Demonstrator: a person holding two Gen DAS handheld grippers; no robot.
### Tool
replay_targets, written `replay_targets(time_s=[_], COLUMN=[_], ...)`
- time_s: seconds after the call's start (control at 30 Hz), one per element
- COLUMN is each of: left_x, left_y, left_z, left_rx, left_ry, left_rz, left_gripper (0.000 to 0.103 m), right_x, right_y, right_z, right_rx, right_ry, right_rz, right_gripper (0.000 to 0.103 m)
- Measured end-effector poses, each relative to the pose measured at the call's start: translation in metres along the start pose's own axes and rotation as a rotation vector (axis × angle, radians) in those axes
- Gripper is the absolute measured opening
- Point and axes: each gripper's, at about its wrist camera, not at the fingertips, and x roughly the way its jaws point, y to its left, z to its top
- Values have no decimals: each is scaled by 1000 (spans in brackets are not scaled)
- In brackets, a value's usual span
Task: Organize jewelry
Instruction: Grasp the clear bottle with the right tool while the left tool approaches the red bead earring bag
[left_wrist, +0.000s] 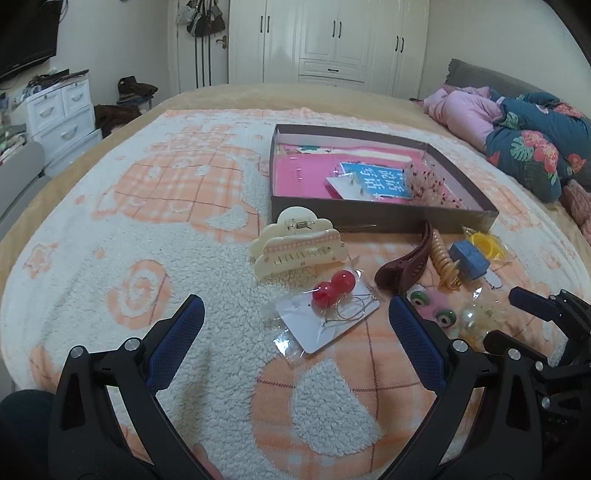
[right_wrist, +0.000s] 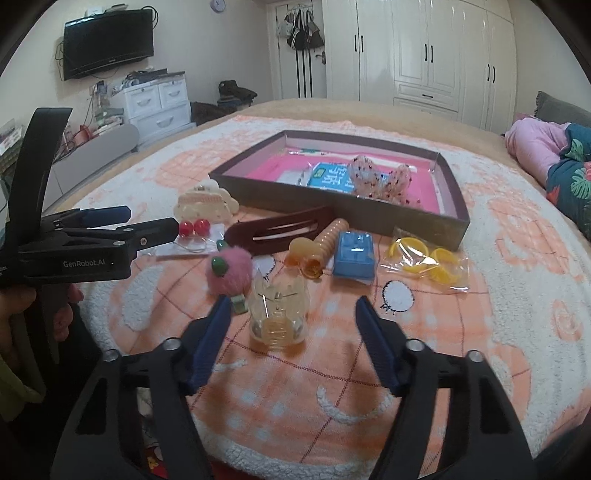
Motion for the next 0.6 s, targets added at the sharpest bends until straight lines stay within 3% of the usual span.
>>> replay_targets(time_s=[0.2, 0.6], left_x=[15, 45], left_y=[-7, -22], left_z=[1, 4], left_rx=[21, 125], left_ry=[36, 101], left_rz=[-23, -27], left_gripper=[92, 90], right_x=[12, 10], right_y=[-5, -18], right_z=[-2, 1], right_rx=[29, 85], right_ry=[40, 39], right_rz=[30, 18], right_gripper=[33, 33])
